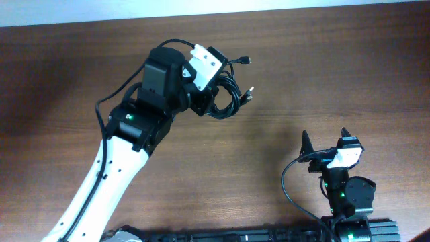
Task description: Untangle cables
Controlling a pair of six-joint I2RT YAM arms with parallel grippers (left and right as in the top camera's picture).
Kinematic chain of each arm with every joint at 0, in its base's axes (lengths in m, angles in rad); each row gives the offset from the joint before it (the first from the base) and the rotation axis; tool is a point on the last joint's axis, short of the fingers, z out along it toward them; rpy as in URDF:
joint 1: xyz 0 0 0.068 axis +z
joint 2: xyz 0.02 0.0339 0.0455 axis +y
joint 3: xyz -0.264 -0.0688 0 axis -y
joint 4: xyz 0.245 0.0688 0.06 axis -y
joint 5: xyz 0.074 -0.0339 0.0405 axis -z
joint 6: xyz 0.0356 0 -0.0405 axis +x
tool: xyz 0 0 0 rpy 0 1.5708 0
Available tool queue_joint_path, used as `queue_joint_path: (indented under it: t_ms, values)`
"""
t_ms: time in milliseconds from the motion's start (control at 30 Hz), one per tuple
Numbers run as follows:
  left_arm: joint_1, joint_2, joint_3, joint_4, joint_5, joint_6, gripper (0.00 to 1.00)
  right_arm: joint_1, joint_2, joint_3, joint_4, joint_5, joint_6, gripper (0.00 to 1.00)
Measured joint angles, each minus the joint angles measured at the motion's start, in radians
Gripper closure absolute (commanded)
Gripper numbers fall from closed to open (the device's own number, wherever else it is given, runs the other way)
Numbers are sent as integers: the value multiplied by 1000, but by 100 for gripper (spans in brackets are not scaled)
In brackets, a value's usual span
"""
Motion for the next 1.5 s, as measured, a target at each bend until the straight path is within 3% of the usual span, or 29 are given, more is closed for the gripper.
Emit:
queue_joint_path:
  t_ms: [167, 367, 467, 600, 800, 900, 1100, 1233, 1300, 1500]
  values:
    - [77, -11, 0, 39, 65, -1, 100, 0, 0, 15, 2, -34, 3, 1]
    - [209, -14, 0, 93, 403, 44, 100, 0, 5, 312, -344, -205, 54, 1]
    - [235, -14, 0, 100, 573, 110, 100, 0, 106, 529, -548, -241, 56, 1]
    - [240, -20, 0, 108, 755, 204, 100, 0, 413, 781, -707, -363, 59, 1]
    - [281, -21, 0, 116, 995, 313, 100, 0, 763, 931, -703, -680, 60, 1]
    - [319, -22, 0, 115, 1083, 323, 100, 0, 871, 934, -598, -837, 62, 1]
    - [321, -22, 0, 119, 1185, 340, 100, 0, 919, 943, -309, -1233, 71, 1]
    - [317, -22, 0, 124, 1278, 365, 100, 0, 919, 943, -305, -1315, 70, 0]
    - [293, -22, 0, 124, 1292, 369, 100, 0, 919, 943, -301, -1338, 71, 8]
    - [175, -22, 0, 135, 1287, 410, 100, 0, 919, 943, -296, -1398, 73, 16]
